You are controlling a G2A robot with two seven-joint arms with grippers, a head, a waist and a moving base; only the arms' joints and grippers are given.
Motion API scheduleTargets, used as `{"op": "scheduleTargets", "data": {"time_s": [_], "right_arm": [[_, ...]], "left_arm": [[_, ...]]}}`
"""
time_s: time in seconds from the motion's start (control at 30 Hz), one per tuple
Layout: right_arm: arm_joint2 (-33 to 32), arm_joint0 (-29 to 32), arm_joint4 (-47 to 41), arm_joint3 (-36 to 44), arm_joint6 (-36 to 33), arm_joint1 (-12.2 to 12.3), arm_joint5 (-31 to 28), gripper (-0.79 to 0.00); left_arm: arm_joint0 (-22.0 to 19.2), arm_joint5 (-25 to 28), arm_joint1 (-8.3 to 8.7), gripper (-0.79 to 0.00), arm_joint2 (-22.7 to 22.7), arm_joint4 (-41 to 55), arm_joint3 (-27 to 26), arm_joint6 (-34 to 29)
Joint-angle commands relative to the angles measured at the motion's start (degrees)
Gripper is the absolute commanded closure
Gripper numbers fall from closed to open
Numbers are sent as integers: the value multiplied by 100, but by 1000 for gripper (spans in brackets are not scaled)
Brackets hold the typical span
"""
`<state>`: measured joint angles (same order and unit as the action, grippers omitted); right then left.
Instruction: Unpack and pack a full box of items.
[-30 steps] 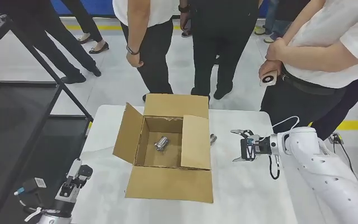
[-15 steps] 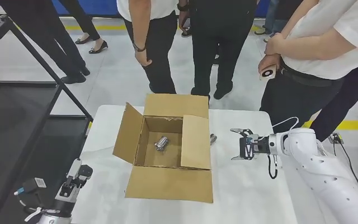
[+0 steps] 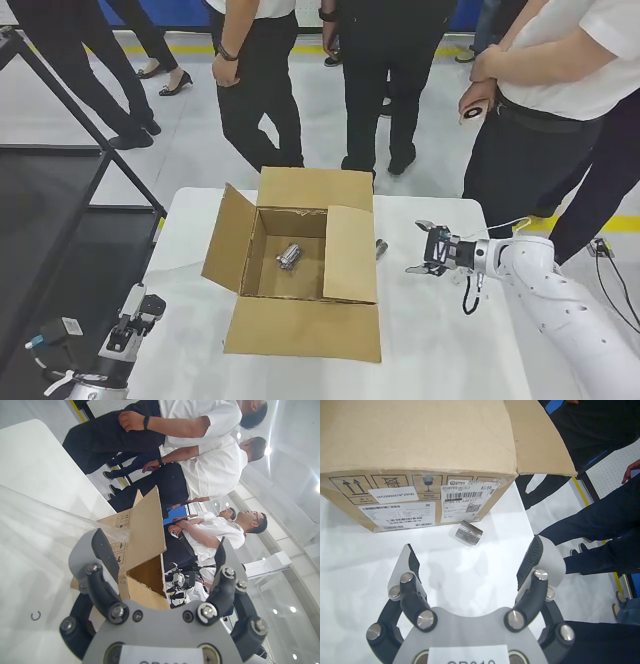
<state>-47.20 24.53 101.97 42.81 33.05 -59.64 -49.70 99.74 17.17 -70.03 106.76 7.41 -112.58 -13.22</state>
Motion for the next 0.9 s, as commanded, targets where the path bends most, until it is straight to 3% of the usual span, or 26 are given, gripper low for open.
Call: {"op": "scheduleTargets", "data": {"time_s": [0.0,0.43,0.67,0.87], "right_arm": [[-1,-5,3,-1,-5,-2,-14,-785],[-23,38,-93,-38,-145,-18,119,-785],[259,-118,-537,-517,-408,-327,239,-785],[681,-454,-428,-1295,360,-652,232,-785]], "left_arm": [[0,0,0,-785,0,0,0,0],[0,0,0,-785,0,0,0,0],[0,0,0,-785,0,0,0,0],[0,0,0,-785,0,0,0,0]]}}
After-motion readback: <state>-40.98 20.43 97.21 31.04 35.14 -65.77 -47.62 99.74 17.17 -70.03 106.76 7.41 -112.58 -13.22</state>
